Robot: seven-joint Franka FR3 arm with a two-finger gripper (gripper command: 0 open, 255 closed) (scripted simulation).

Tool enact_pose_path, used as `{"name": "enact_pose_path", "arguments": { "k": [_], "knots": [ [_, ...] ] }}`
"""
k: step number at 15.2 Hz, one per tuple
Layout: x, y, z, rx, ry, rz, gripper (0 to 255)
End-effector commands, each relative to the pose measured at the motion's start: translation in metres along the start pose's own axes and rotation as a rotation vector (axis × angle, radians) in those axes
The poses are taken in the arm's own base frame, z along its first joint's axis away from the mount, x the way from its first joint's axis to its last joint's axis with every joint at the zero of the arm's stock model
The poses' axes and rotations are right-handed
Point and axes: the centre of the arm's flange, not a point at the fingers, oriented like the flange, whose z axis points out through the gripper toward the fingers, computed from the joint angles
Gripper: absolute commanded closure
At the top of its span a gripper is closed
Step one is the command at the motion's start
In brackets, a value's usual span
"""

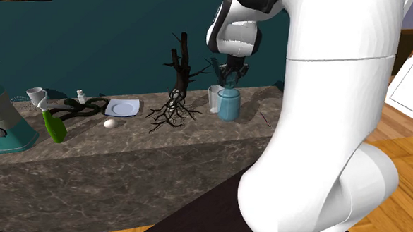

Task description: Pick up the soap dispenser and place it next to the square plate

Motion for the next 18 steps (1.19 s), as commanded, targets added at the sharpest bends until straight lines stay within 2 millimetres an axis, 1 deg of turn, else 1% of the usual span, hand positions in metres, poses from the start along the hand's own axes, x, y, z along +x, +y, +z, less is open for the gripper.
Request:
{"name": "enact_pose_path", "arguments": {
  "k": [1,18],
  "knots": [
    [0.004,0.000,-0.012,0.000,0.001,0.000,255],
    [0.030,0.000,-0.097,0.000,0.001,0.000,255]
  ]
}}
